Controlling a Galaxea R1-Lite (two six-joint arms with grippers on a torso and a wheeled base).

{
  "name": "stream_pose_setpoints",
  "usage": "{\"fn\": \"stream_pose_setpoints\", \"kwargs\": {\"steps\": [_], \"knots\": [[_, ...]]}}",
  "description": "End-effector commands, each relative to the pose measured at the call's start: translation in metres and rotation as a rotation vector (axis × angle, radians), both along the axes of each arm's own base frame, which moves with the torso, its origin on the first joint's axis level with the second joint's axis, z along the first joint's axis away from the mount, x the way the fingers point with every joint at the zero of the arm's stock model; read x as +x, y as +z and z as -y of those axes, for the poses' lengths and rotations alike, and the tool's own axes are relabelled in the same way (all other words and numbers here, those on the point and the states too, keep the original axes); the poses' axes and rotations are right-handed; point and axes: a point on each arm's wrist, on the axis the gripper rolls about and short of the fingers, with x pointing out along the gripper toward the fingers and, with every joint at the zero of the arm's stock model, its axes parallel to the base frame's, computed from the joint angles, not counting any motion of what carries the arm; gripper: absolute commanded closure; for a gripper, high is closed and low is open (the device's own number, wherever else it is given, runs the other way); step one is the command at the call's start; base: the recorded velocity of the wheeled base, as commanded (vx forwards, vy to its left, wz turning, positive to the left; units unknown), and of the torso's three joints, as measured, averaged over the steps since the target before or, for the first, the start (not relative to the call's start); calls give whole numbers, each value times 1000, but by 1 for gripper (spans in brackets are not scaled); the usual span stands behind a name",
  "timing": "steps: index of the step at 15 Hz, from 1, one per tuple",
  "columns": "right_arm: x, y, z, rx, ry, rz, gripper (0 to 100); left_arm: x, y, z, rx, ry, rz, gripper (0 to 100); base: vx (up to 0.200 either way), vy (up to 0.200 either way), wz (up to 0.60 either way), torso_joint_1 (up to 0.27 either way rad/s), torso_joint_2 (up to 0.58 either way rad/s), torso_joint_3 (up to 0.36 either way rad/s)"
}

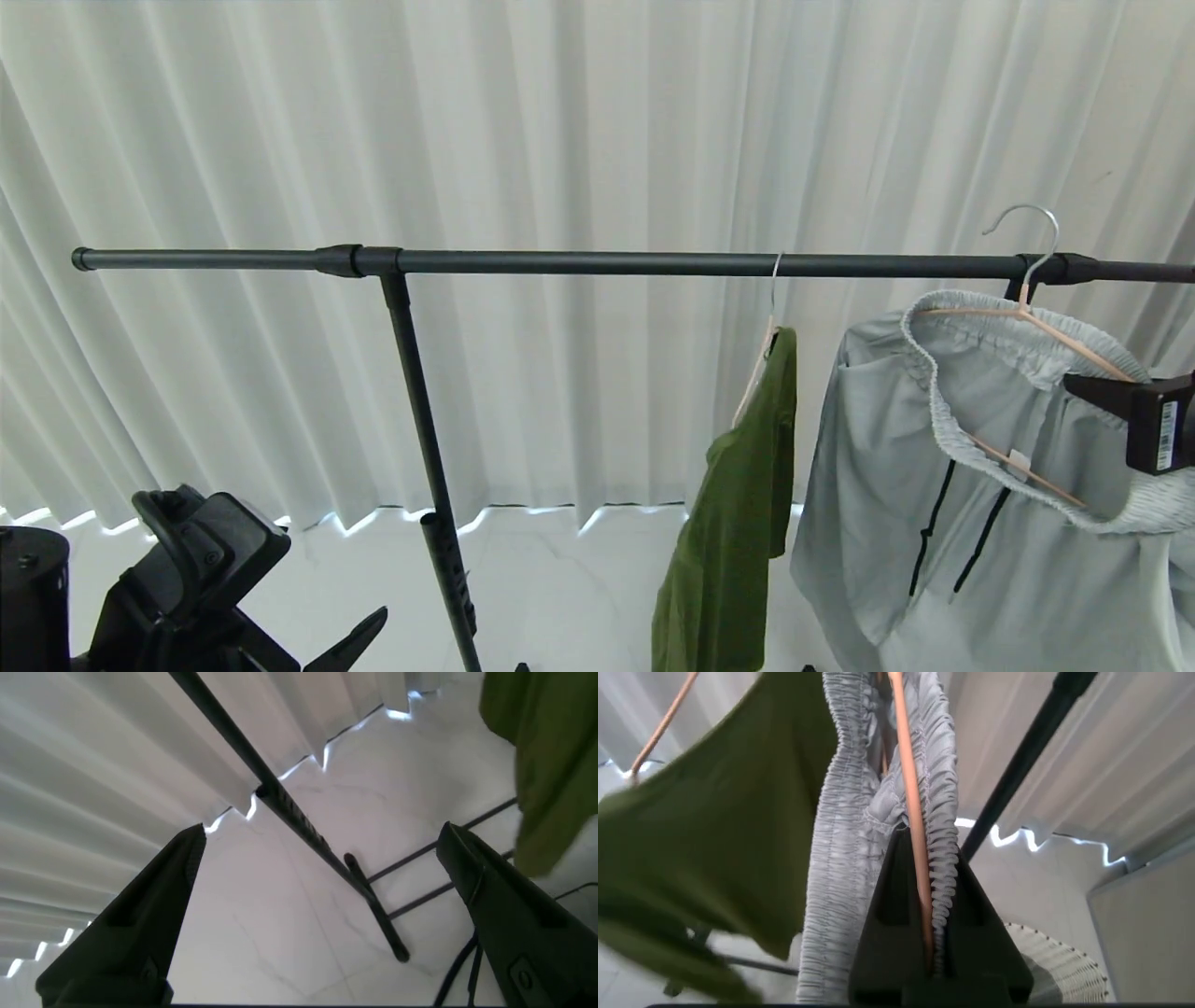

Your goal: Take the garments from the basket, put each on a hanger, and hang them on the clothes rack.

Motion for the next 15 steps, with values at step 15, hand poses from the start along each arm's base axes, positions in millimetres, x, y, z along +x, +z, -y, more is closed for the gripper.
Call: {"fn": "stream_pose_setpoints", "kwargs": {"steps": [15], "knots": [[69,-36,16,-74,-128,-83,100,-2,2,-1,-7,-1,17,0,13,0,0,0,0,0]]}}
